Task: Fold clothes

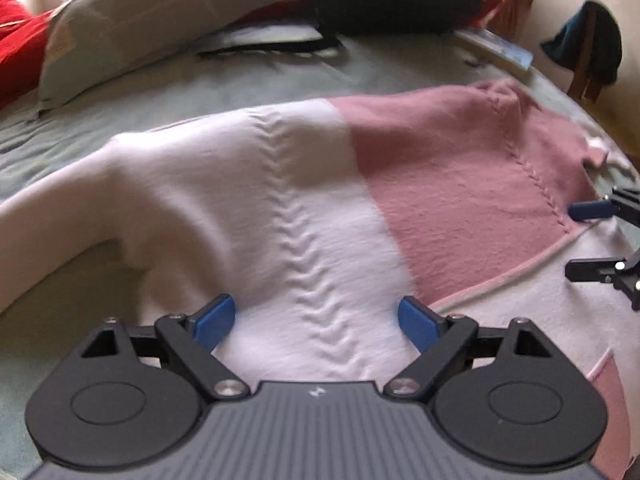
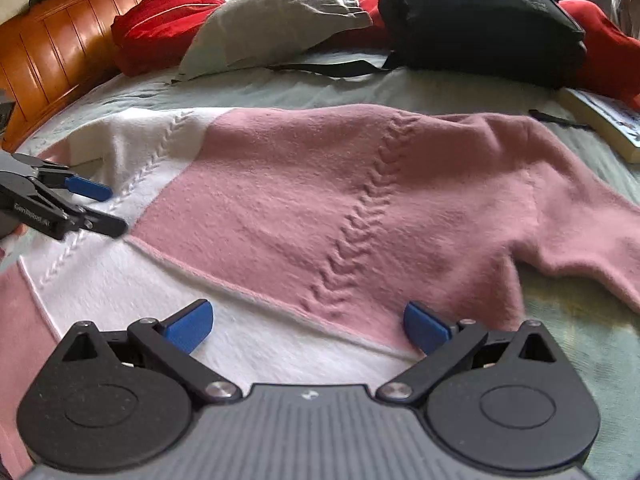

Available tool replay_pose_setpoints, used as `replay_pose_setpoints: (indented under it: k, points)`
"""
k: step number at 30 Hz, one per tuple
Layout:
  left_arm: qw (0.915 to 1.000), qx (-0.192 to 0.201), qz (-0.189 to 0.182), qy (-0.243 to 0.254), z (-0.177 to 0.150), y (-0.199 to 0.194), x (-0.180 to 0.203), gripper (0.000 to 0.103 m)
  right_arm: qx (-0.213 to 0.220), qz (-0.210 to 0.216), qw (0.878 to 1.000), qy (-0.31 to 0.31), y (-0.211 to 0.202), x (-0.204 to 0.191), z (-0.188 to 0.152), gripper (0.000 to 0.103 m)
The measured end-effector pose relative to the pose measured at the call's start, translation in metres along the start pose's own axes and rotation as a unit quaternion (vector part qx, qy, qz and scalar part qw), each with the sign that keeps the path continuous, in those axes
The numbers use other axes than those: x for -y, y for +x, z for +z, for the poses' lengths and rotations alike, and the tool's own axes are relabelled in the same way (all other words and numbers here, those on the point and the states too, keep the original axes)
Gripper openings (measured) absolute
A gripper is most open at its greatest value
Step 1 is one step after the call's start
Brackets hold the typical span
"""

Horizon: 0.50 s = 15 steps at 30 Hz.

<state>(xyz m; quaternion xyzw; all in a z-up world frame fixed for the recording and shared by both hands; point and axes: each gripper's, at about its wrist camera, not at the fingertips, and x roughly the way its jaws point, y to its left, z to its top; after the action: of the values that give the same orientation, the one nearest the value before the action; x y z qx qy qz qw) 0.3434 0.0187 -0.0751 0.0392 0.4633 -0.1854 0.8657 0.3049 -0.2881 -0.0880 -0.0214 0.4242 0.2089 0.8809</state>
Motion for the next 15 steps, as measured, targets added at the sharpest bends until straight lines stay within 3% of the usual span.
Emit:
replay_pose_setpoints:
  k: [7,9,12,15]
  points:
    - [0.9986,0.012,0.037,-0.035,-0.012,-0.026,-0.013,0.088,-0.004,-0.032,0.999,0.019,-0.021,0.015,-0.006,0.103]
    - [0.9987,0.015,0.045,-0.018,-0.01,-0.035,0.0,0.088,0.001,-0.037,0.999,0.019,-0.03,0.004,-0.003,0.103]
    - [0.9983,0.036,0.032,0.033,-0.014,-0.047,0.026,0.089,0.02,-0.006,1.0,-0.015,-0.037,-0.023,-0.001,0.103]
    - [0.9951,0.037,0.046,0.079,-0.025,-0.041,0.05,0.09,0.008,-0.003,0.999,-0.04,-0.027,-0.044,-0.006,0.103]
